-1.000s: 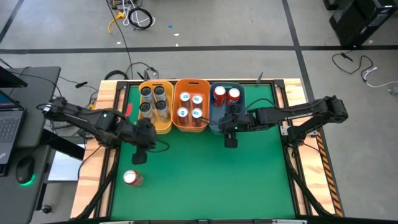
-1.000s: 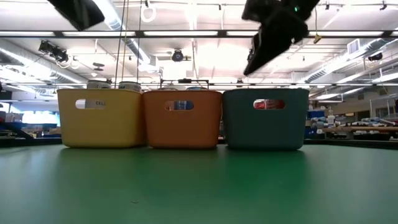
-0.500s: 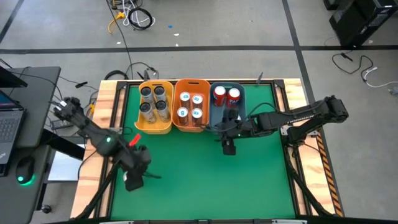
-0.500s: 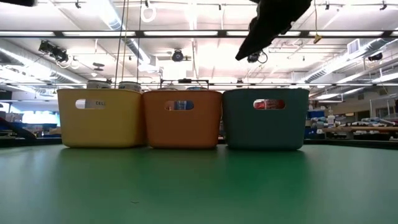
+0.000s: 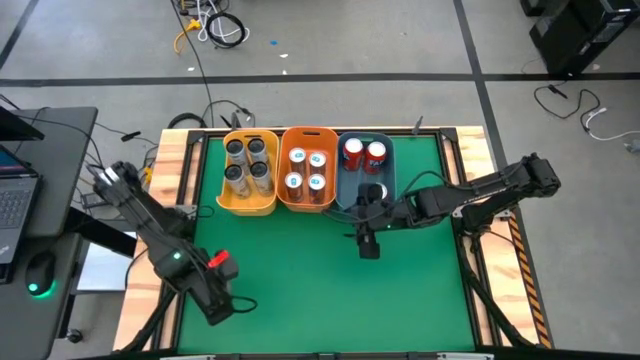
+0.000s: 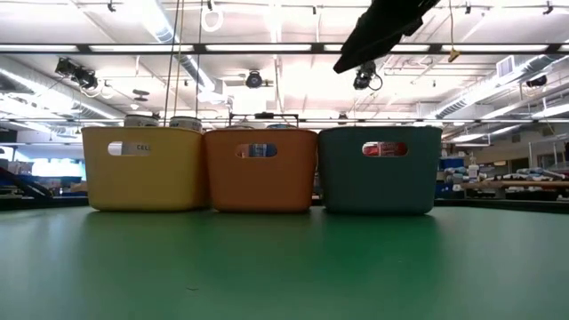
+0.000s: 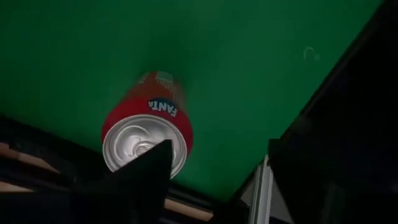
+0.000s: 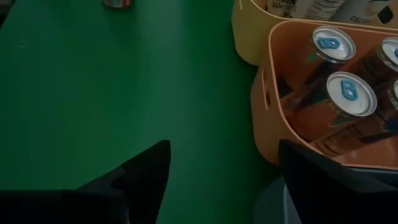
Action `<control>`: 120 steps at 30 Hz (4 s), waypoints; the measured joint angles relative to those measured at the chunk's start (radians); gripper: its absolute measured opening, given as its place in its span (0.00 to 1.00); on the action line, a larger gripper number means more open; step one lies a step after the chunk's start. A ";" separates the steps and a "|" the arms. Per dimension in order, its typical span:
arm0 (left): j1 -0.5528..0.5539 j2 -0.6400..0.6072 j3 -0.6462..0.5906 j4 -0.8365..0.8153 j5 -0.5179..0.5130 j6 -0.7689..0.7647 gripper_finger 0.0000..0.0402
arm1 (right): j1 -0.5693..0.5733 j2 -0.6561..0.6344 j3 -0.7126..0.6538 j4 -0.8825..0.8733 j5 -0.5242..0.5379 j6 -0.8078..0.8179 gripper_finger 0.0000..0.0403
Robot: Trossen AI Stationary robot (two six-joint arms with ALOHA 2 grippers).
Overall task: Sort soda cans
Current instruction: Put the orange soda can into the blue bin
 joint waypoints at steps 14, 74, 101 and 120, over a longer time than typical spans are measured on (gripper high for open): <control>-0.006 0.042 0.000 -0.033 0.048 -0.120 0.94 | 0.032 0.000 0.000 0.004 0.002 0.032 0.70; 0.060 0.042 -0.186 0.073 -0.087 0.114 0.73 | 0.051 0.001 0.018 -0.066 0.005 -0.103 0.36; 0.869 0.158 0.370 0.187 -0.098 1.248 0.73 | 0.195 -0.132 0.097 -0.451 0.348 0.225 0.00; 0.730 0.535 0.435 0.104 -0.104 1.481 0.73 | 0.333 -0.103 -0.046 -0.212 0.364 0.394 0.00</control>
